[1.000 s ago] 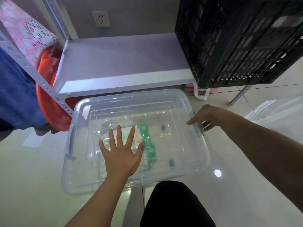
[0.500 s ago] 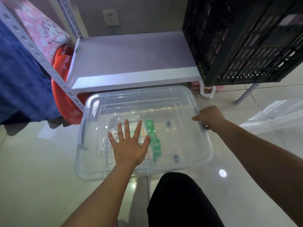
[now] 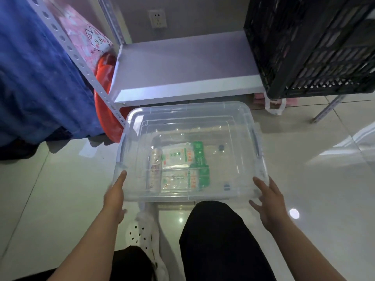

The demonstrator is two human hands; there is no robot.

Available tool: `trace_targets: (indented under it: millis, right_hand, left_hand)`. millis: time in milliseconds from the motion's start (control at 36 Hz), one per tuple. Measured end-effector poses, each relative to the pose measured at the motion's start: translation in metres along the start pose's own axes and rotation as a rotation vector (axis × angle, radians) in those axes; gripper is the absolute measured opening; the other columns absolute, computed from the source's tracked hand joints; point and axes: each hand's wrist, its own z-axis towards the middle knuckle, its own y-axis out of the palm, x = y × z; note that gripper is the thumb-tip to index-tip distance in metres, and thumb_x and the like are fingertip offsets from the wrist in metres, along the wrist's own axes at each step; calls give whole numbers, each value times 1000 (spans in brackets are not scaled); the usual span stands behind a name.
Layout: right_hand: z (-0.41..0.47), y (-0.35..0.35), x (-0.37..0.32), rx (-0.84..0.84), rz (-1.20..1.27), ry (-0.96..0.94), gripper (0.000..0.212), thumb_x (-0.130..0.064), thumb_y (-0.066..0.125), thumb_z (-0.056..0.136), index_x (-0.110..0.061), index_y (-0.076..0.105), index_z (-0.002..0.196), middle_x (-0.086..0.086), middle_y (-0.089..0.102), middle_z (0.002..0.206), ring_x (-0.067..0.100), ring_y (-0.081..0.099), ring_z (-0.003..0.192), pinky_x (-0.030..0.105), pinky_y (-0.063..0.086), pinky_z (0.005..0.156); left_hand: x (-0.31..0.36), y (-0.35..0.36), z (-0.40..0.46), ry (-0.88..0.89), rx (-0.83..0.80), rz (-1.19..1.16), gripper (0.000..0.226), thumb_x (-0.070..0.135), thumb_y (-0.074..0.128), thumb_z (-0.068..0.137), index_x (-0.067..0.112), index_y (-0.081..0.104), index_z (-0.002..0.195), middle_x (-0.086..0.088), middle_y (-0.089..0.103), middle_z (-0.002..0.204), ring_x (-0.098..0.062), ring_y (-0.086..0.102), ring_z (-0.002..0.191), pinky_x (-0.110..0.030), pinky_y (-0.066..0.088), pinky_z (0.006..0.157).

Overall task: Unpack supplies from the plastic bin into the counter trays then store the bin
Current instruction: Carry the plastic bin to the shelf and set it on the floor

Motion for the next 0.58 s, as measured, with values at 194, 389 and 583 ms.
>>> trace_targets:
  millis: [194,389,583]
  right_hand:
    - [0,7,-32,-50,118,85,29,-21,70,85,-37,68,109,-2,65,120,28,53,122,59,32,109]
    - [-12,16,-91,-144,195,105,29,-29,67,84,-32,60,112,-5,55,127,23,50,115,57,34,90]
    - [-45,9,-120,-258,266,-25,28,-23,60,89,-26,62,117,-3,59,113,26,52,122,72,38,97]
  left_hand:
    - [31,-17,-7,-100,-406,-116,32,23,70,75,32,69,106,-1,62,119,-29,58,102,-57,43,93]
    - [108,-20,-48,-85,-418,-163,42,15,68,70,21,63,112,-13,57,120,-43,58,107,-74,49,80]
    - [125,-36,-95,-8,-410,-250,49,8,64,61,19,66,108,-12,62,117,-38,59,109,-73,49,84]
